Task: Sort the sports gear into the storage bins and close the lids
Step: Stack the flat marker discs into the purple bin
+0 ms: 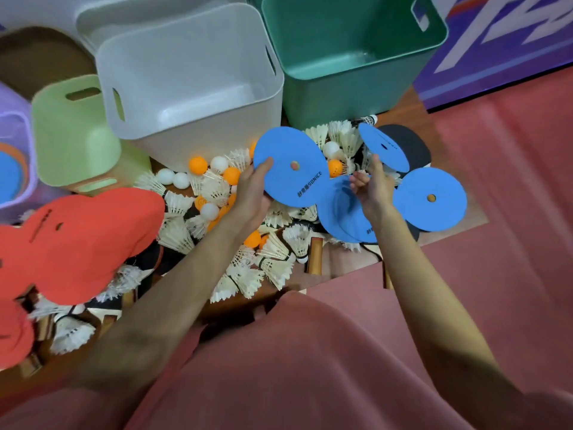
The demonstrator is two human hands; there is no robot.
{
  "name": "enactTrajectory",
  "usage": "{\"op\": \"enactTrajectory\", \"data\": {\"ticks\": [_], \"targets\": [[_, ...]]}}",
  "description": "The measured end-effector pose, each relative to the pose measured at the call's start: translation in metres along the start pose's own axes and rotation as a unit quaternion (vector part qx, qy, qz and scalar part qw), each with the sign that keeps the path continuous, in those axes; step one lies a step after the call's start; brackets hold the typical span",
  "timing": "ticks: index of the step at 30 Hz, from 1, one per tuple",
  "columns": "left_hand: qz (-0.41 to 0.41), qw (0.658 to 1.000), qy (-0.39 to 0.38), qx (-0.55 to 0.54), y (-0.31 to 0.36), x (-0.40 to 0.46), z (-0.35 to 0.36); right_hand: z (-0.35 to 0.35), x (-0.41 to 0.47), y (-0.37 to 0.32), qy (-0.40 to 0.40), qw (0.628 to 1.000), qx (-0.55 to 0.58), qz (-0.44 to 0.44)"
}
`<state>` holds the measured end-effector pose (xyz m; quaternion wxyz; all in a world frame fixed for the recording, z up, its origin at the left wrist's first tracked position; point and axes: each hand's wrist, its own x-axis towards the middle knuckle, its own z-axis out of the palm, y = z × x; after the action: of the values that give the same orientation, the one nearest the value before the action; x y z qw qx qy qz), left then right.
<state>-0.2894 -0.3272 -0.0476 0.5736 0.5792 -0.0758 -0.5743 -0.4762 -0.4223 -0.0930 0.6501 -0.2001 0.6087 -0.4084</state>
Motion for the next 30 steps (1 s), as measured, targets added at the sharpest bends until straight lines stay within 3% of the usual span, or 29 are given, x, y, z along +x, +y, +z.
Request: {"op": "enactTrajectory", "data": {"ticks": [6, 10, 13, 16, 20, 25, 30], "targets": [[0.000, 1.000, 0.001, -0.006, 0.001, 0.002, 0.004, 0.002, 0.028, -0.018, 0.073, 0.991, 0.110, 0.021], [-0.007, 1.000, 0.002, -0.019, 0.000, 0.000, 0.005, 0.008, 0.028, -0.025, 0.140, 0.984, 0.112, -0.002], [-0.024, 0.998, -0.005, -0.054, 0.000, -0.001, 0.005, 0.011, 0.016, -0.032, 0.140, 0.981, 0.133, -0.019], [-0.044, 0.994, -0.011, -0.096, 0.002, 0.001, 0.006, 0.008, -0.004, -0.026, 0.098, 0.988, 0.105, -0.053], [-0.059, 0.991, -0.010, -0.119, 0.002, 0.003, 0.011, -0.006, -0.030, -0.008, -0.033, 0.995, -0.006, -0.092], [-0.056, 0.995, -0.029, -0.079, -0.004, 0.003, 0.019, -0.023, -0.048, 0.002, -0.213, 0.957, -0.164, -0.112], [-0.079, 0.994, -0.037, -0.060, -0.014, -0.002, 0.026, -0.025, -0.051, 0.007, -0.241, 0.934, -0.232, -0.126]]}}
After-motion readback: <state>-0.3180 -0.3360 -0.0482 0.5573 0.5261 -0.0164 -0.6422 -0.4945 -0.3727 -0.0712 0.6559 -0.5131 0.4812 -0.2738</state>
